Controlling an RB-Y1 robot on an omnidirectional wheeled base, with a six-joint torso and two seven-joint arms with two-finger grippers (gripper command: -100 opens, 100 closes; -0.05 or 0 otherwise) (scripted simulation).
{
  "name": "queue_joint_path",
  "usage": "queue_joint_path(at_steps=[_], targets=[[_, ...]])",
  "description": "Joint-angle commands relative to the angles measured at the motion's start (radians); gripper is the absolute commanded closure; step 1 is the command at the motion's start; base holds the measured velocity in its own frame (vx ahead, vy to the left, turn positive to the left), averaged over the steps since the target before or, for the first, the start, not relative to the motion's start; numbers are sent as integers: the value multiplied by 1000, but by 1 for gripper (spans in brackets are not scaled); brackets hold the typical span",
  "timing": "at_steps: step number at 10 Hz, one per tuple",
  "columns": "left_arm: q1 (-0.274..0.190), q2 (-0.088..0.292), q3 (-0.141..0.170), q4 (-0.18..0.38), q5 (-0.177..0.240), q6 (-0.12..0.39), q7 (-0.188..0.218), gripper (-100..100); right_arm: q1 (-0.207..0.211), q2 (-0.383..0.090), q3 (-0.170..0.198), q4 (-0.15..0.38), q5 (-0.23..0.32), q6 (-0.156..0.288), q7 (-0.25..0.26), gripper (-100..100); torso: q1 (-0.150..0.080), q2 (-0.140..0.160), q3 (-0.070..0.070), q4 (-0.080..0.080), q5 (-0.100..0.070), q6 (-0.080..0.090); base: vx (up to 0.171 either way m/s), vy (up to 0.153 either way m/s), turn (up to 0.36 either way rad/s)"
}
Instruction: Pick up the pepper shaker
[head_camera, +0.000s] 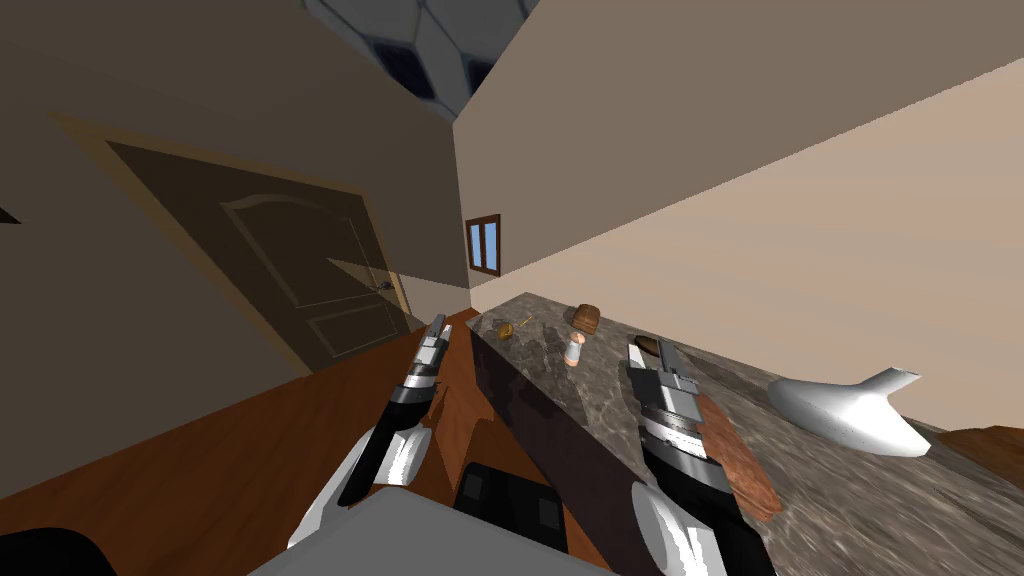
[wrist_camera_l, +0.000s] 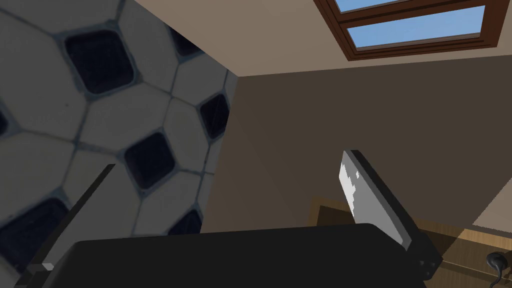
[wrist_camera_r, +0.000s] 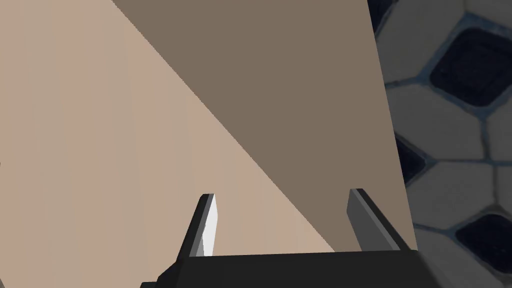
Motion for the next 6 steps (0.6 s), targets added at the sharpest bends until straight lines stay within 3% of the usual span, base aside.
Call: queue_joint_path(at_steps=[1, 3, 5, 6], targets=[[0, 0, 0, 0, 0, 0, 0, 0, 24, -45, -5, 2, 2, 32, -31, -100, 0, 0, 0, 0, 0, 0, -7, 59, -66], [0, 0, 0, 0, 0, 0, 0, 0, 41, -76, -9, 4, 3, 55, -53, -100, 5, 2, 1, 0, 1, 0, -29, 81, -49], [0, 0, 0, 0, 0, 0, 0, 0, 87, -145, -17, 12, 5, 119, -113, -100, 4, 2, 1, 0, 1, 0, -26, 88, -46], [0, 0, 0, 0, 0, 0, 0, 0, 87, -161, -17, 12, 5, 119, -113, -100, 6, 2, 1, 0, 1, 0, -15, 83, -35]])
